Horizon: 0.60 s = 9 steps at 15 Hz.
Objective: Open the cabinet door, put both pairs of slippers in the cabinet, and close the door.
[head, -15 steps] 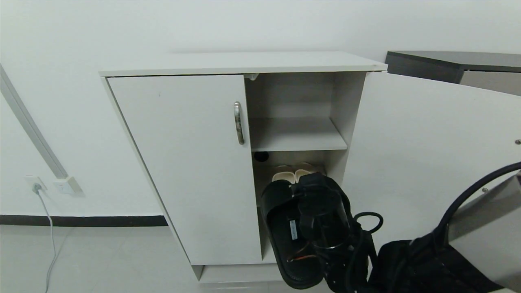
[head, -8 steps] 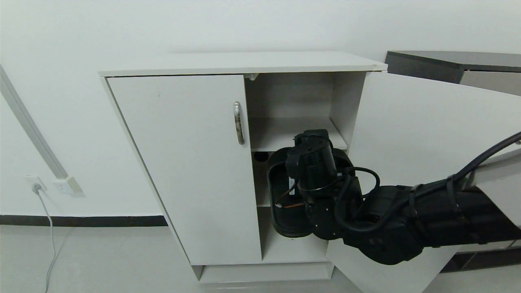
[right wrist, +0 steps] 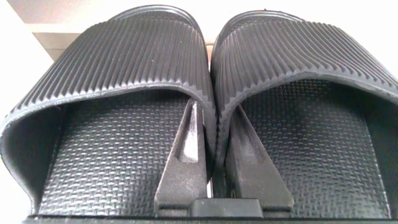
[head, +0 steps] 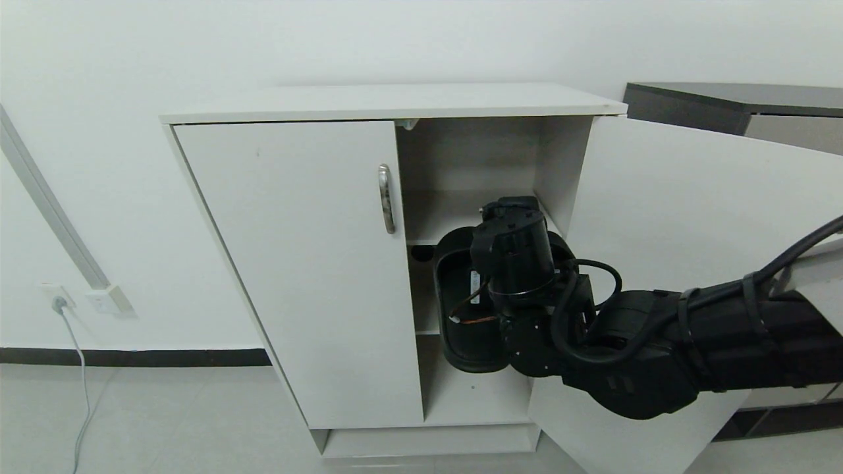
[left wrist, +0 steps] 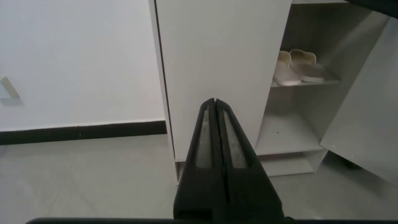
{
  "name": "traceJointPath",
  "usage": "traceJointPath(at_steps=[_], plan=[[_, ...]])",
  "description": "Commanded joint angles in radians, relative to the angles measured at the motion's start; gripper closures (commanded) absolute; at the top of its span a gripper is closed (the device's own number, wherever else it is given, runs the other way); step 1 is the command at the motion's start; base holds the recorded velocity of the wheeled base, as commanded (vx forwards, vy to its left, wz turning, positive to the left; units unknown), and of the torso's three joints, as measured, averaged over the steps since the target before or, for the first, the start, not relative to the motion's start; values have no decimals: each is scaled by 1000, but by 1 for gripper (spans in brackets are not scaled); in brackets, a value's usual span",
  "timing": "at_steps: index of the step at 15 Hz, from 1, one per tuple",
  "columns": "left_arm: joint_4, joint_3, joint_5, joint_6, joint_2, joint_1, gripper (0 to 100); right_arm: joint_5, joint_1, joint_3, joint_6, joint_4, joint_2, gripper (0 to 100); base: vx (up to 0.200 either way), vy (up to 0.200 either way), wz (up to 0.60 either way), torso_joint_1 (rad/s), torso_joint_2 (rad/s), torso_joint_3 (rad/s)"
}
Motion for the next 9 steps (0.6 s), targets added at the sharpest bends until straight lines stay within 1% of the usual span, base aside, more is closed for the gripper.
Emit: traceJointPath(at_steps=[1,2,9], plan=[[0,0,0,0,0,0,100,0,2,2,0,-1,-11,100,0,0,0,0,0,0],[0,-2,0,0,0,0,100,-1,2,2,2,-1,-11,100,0,0,0,0,0,0],[0,0,0,0,0,0,100,0,8,22,6,-1,-9,100,200,0,0,1,3,0]])
